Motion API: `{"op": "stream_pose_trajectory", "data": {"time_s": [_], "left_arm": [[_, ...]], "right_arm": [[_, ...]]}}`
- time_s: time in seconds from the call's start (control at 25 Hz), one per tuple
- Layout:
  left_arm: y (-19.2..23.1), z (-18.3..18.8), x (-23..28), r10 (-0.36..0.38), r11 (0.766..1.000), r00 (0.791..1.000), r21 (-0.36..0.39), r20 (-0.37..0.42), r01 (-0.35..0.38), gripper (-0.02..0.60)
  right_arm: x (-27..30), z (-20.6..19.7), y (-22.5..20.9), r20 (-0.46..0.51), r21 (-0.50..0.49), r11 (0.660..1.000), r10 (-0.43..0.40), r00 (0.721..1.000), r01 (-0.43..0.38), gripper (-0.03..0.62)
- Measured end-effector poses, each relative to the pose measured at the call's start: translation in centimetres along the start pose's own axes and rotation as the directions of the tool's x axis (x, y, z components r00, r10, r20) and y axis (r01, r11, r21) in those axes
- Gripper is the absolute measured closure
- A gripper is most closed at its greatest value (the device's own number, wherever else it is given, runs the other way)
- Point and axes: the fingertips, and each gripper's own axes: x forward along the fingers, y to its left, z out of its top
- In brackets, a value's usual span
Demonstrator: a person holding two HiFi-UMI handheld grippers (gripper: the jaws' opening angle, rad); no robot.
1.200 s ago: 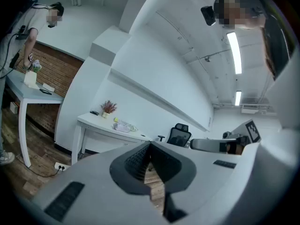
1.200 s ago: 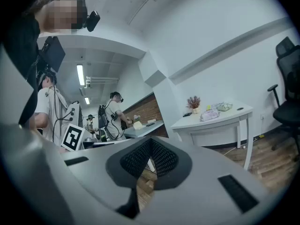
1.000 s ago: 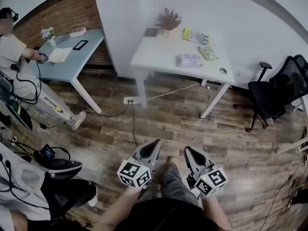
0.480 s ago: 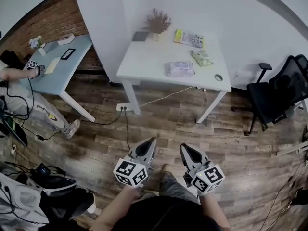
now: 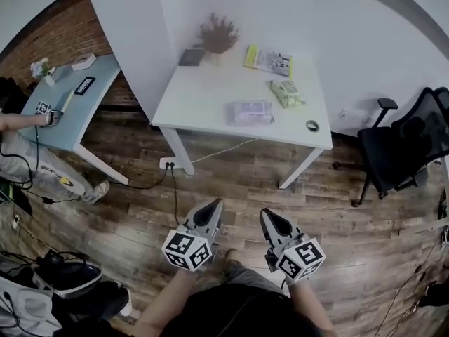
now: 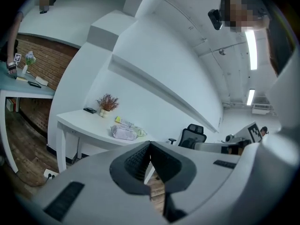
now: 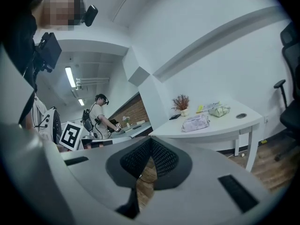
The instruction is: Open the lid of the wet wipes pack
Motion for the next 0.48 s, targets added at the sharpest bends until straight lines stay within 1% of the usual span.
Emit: {"op": "stream_pose_trajectory", "data": {"time_s": [0.2, 0.32, 0.48], "left_arm": [[0.4, 0.2, 2.4, 0.012, 1.0, 1.0, 0.004, 0.006, -0.012, 0.569], [0.8, -0.4, 2.5, 0.029, 1.0, 1.0, 0.002, -0.007, -0.029, 0.569], [1.4, -0.5, 2.6, 0.051, 0.999, 0.999, -0.004, -0.015, -0.051, 0.569]], "right_arm": [[1.1, 0.3, -2.7, -0.01, 0.013, 1.0, 0.015, 1.0, -0.015, 0.574], [1.5, -0.5, -2.4, -0.022, 0.017, 0.999, 0.046, 0.999, -0.045, 0.574], [1.9, -0.9, -2.7, -0.031, 0.032, 0.998, 0.054, 0.998, -0.053, 0.574]]}}
